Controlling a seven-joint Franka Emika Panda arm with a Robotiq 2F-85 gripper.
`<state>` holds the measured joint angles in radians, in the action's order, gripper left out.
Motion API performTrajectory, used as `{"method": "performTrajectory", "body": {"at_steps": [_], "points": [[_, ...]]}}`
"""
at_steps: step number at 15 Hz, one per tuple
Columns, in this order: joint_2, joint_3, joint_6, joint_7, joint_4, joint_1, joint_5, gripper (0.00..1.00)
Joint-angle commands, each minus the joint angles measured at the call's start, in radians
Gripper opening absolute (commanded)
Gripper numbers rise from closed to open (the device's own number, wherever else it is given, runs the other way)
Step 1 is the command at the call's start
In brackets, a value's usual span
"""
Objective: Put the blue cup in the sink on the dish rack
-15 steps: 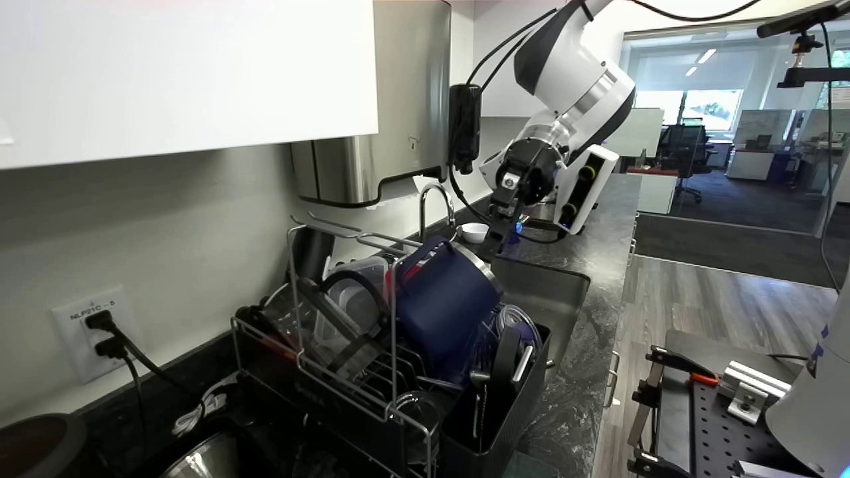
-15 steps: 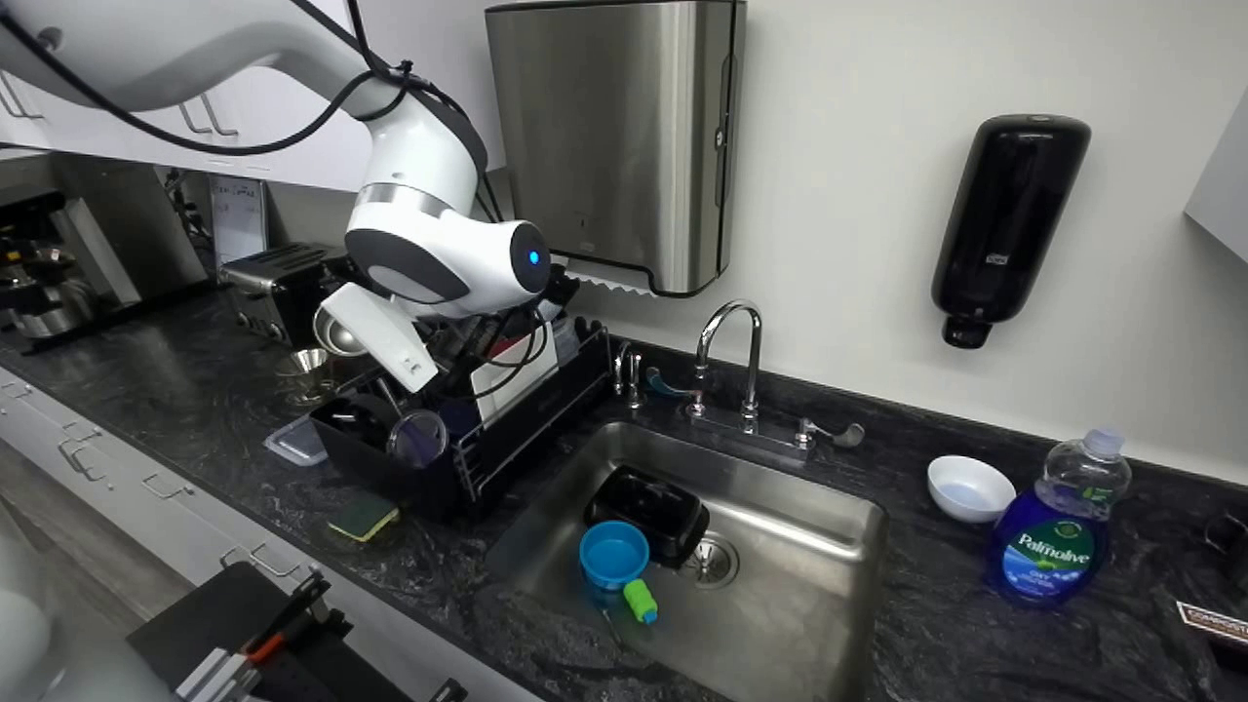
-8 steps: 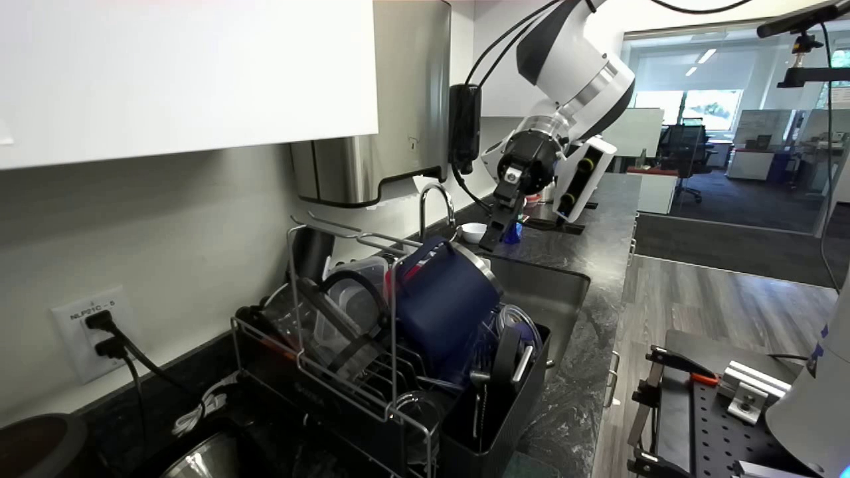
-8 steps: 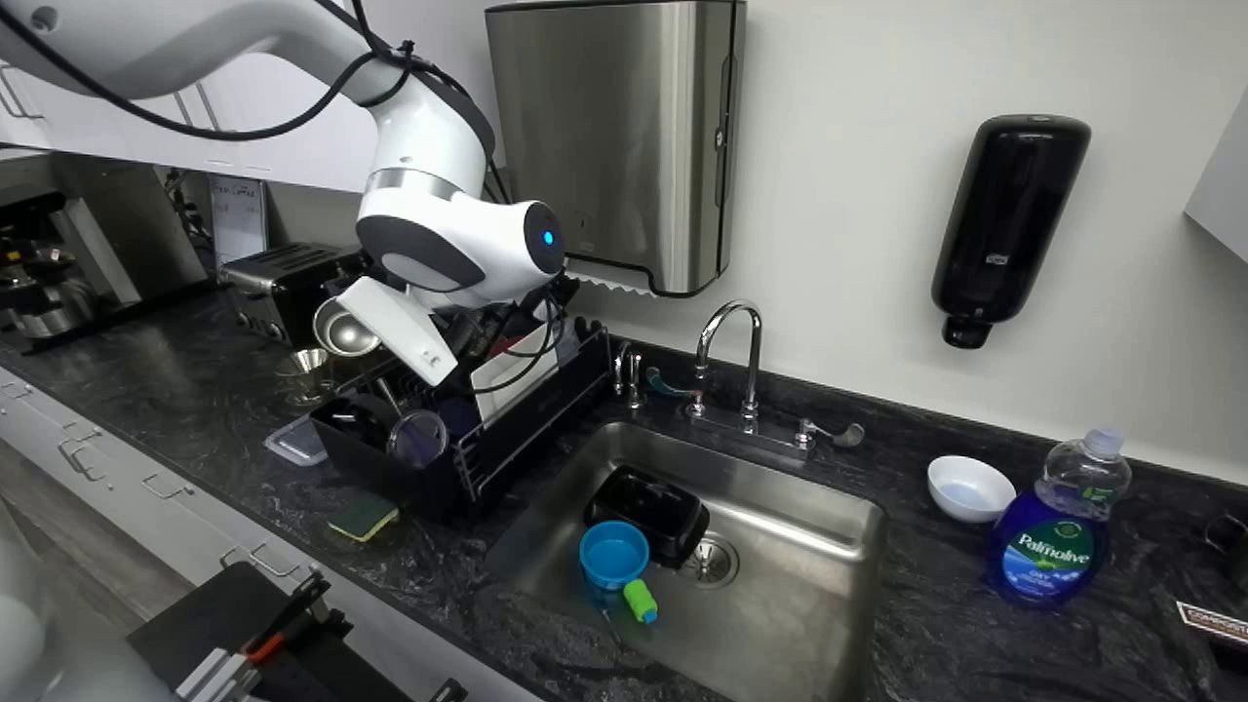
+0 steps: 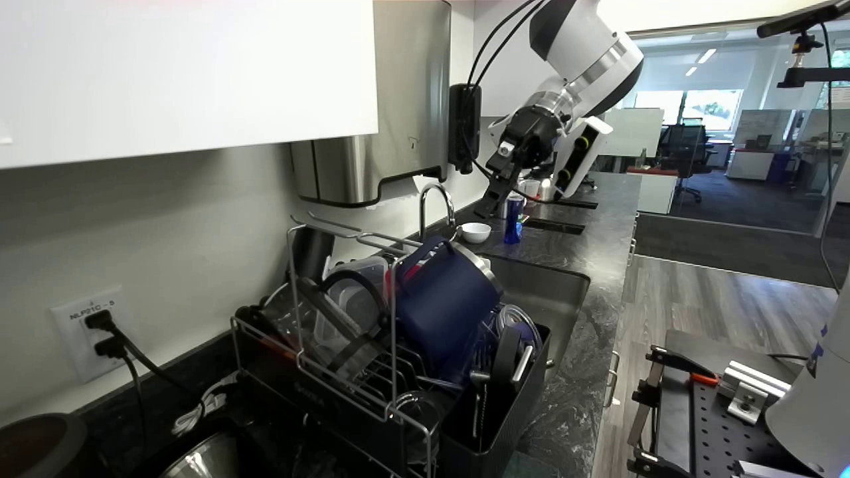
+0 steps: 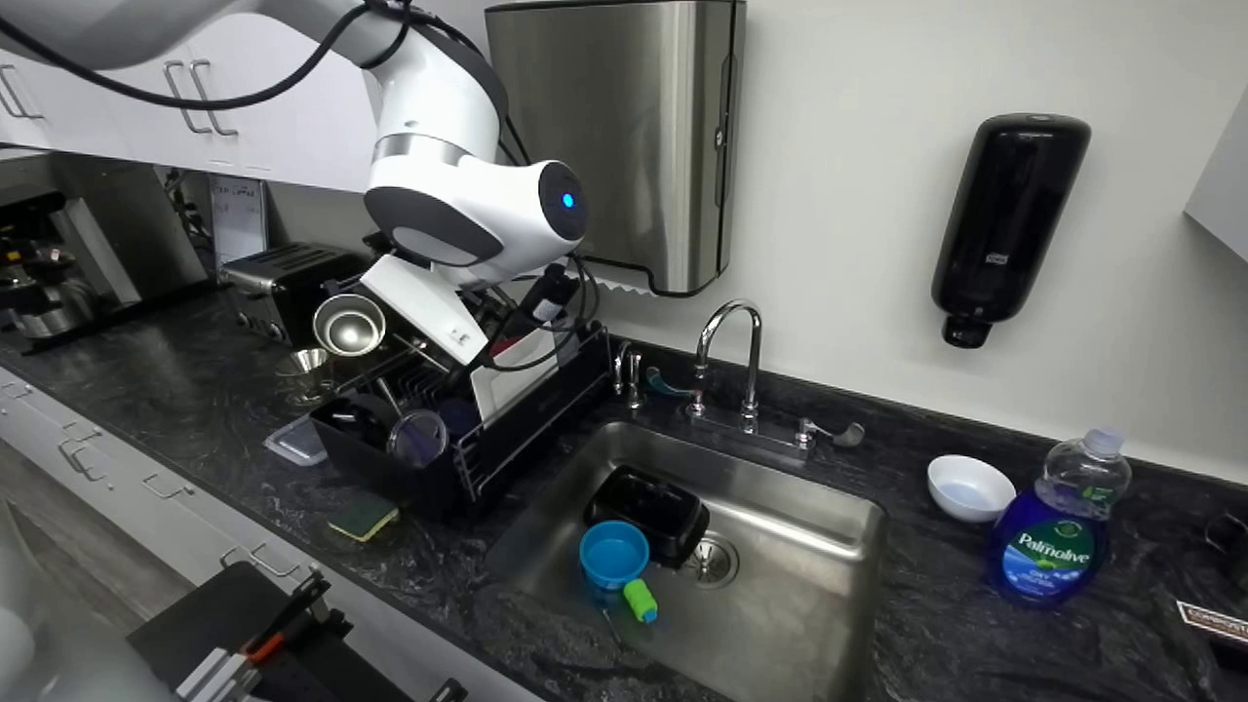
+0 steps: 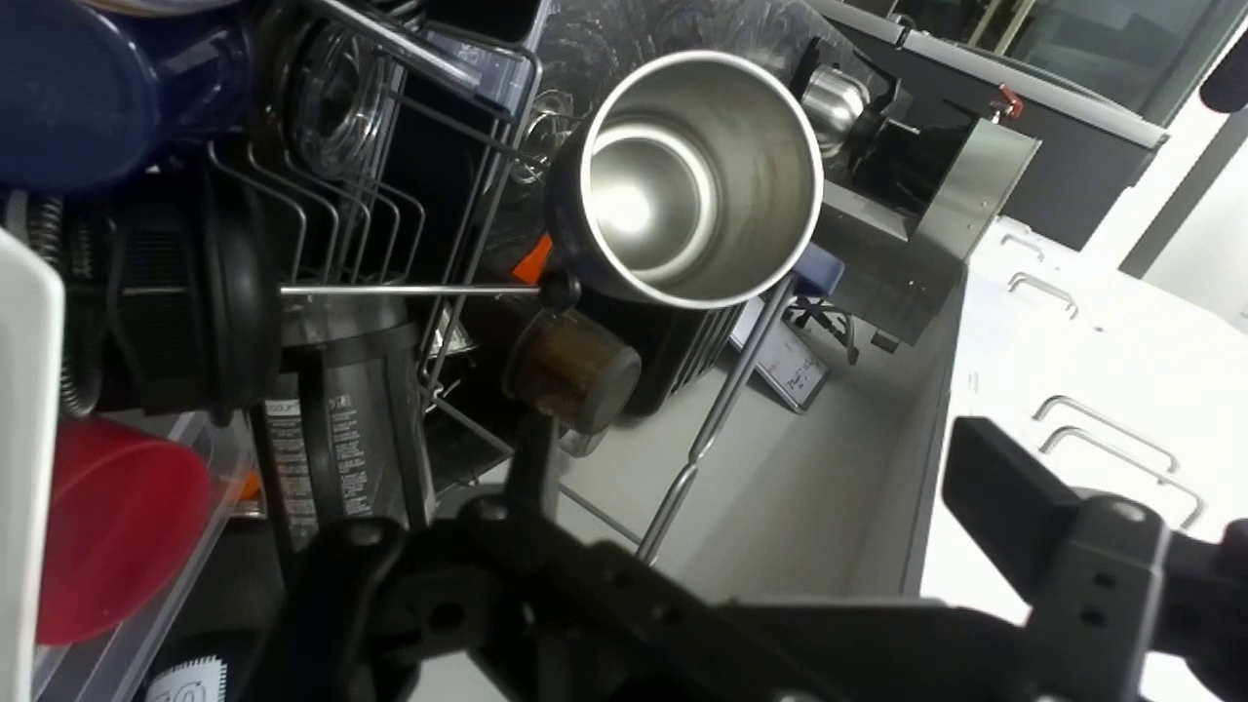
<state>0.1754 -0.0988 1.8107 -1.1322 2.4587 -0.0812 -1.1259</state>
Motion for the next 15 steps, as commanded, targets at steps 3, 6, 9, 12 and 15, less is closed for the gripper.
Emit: {"method": "performTrajectory", "body": {"at_steps": [3, 6, 9, 12, 15], "points": [[0.046, -0.001, 0.092, 0.014, 0.008, -0.023, 0.042, 1.0], [0.067, -0.009, 0.152, 0.018, 0.01, -0.033, 0.062, 1.0], [0.084, -0.017, 0.21, 0.024, 0.013, -0.044, 0.094, 1.0], [0.097, -0.03, 0.254, 0.039, 0.014, -0.055, 0.144, 1.0], [0.106, -0.042, 0.287, 0.054, 0.015, -0.06, 0.195, 1.0]]}}
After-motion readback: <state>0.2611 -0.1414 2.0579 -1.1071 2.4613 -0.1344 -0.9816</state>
